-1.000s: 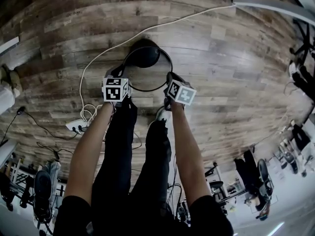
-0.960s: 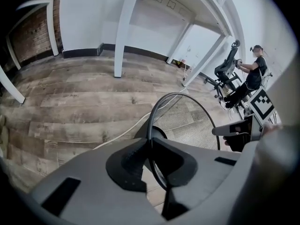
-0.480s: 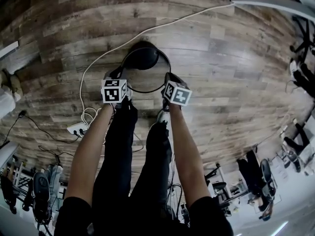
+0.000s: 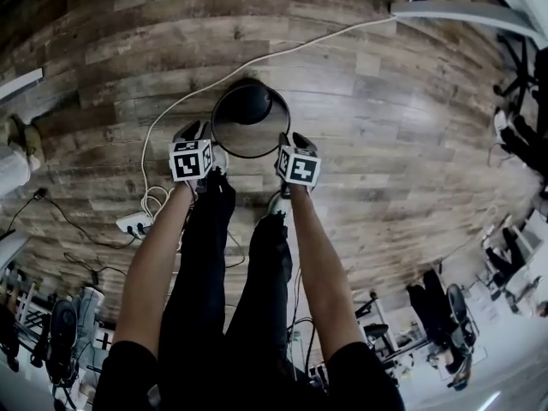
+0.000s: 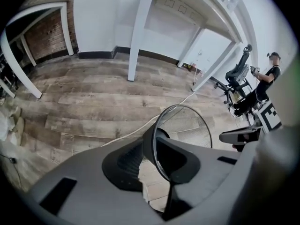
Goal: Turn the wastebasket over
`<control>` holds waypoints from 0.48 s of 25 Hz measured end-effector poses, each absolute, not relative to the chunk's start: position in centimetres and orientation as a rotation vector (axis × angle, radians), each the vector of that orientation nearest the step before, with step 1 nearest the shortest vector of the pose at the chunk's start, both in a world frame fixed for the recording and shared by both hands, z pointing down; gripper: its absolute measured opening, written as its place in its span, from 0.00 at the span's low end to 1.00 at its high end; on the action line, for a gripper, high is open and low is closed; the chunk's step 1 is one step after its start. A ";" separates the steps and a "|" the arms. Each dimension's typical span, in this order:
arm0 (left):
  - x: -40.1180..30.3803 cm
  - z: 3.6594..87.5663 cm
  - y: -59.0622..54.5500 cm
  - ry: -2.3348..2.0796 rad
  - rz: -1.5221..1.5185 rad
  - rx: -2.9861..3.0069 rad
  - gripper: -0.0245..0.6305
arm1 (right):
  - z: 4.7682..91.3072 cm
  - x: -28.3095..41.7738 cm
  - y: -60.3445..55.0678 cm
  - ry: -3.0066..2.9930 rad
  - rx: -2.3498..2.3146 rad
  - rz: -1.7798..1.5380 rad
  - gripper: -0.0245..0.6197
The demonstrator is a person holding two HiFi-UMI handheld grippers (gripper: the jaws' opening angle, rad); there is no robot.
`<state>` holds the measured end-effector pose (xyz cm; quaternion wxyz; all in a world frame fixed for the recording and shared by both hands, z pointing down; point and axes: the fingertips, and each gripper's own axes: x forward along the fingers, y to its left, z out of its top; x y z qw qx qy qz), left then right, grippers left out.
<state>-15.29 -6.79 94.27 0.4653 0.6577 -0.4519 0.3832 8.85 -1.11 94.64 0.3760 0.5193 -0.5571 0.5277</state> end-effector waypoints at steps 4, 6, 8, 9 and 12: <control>-15.4 88.6 -6.5 -1.126 0.885 1.625 0.16 | 88.9 8.8 -1.7 -1.465 1.382 1.376 0.18; -15.3 84.7 -6.2 -1.158 0.840 1.641 0.12 | 85.4 8.7 -1.3 -1.480 1.415 1.416 0.13; -15.3 80.0 -5.8 -1.205 0.777 1.661 0.10 | 81.3 8.4 -0.5 -1.499 1.444 1.465 0.11; -15.4 77.5 -5.7 -1.231 0.744 1.673 0.10 | 79.1 8.2 -0.4 -1.520 1.460 1.481 0.10; -15.4 70.1 -5.7 -1.299 0.658 1.719 0.09 | 72.0 8.1 -1.0 -1.611 1.508 1.481 0.09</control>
